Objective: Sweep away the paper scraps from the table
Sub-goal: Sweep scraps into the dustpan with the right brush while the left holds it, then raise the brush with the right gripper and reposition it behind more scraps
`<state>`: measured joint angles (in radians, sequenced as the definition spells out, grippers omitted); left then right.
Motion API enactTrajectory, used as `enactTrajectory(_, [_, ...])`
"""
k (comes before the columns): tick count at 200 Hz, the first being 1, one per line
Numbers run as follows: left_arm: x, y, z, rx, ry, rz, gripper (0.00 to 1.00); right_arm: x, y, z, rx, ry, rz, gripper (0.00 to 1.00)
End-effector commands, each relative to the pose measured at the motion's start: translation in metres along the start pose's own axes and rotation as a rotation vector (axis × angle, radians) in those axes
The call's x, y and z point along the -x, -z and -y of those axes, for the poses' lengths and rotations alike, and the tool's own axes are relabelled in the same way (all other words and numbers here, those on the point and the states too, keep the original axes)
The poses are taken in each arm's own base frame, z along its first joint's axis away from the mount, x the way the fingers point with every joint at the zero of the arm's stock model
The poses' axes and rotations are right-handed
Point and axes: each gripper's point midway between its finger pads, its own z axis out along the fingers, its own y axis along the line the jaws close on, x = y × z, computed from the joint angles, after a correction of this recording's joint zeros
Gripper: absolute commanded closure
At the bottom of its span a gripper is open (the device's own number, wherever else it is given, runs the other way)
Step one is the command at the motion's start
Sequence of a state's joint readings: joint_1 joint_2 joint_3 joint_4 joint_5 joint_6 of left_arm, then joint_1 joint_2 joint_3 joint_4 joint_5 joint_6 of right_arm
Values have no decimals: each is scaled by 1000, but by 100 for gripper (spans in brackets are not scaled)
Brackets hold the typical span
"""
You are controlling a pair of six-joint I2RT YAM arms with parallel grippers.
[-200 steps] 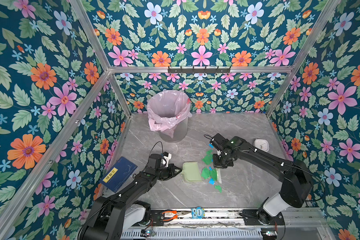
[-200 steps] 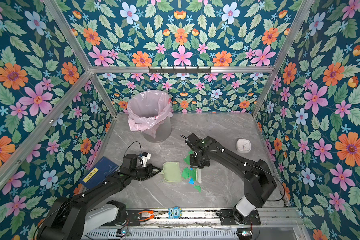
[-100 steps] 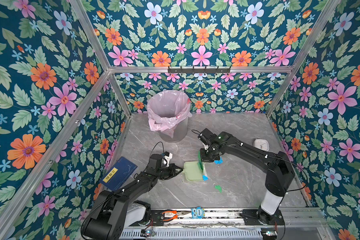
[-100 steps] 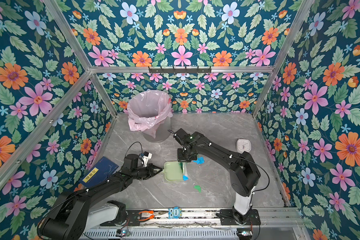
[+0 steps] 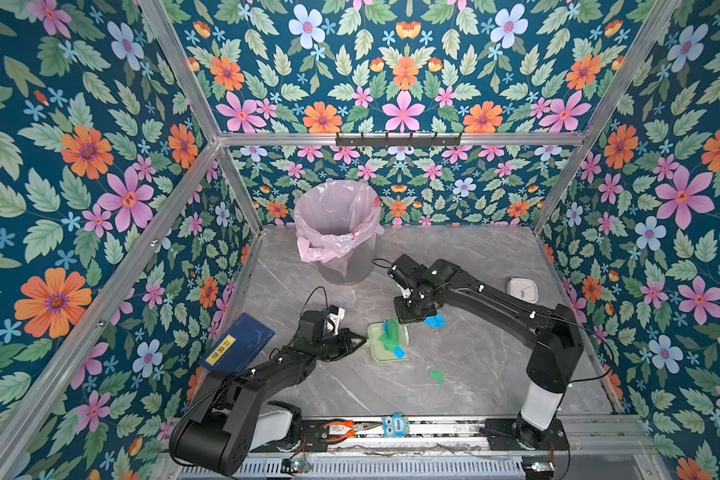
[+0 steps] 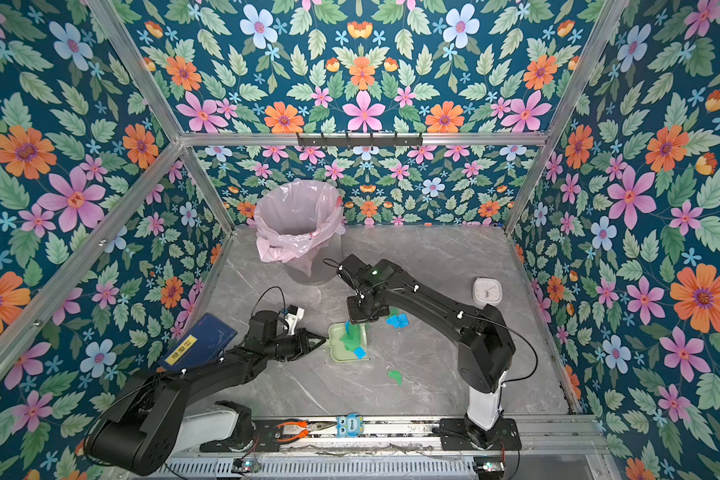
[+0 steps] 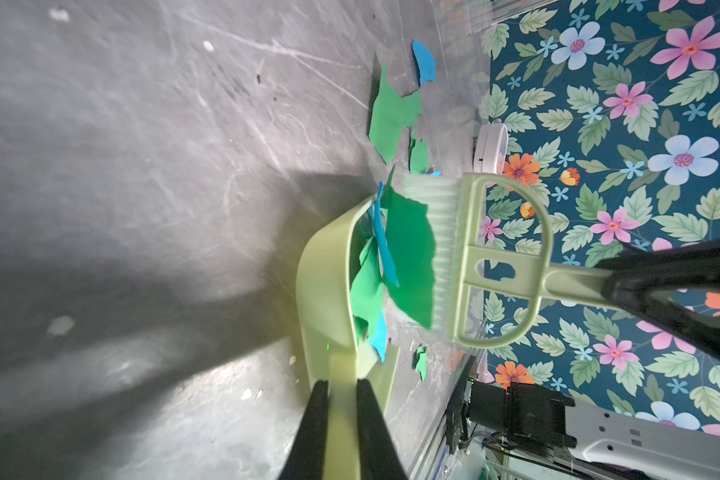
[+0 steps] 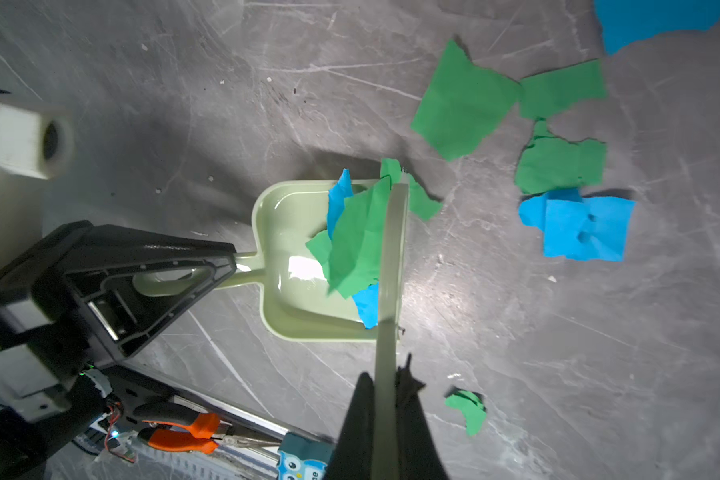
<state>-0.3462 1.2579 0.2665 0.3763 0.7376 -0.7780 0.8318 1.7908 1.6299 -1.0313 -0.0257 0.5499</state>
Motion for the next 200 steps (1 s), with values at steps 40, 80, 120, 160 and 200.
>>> enactTrajectory(40, [1,-4,-5,-4,-12,7,100,-34,23,49,-171,6,-20,100])
enactTrajectory(80, [-1,-3,-5,-1,-21,-3,100,-81,45,80,-213,-89,-58,100])
enactTrajectory(120, [1,-2,-2,4,-33,-6,100,-132,35,87,-146,-245,-156,100])
enactTrajectory(160, [-2,0,-2,13,-37,-14,100,-138,8,73,-39,-396,-144,100])
enactTrajectory(200, [-6,3,-5,28,-35,-21,100,-116,-12,49,47,-489,-119,100])
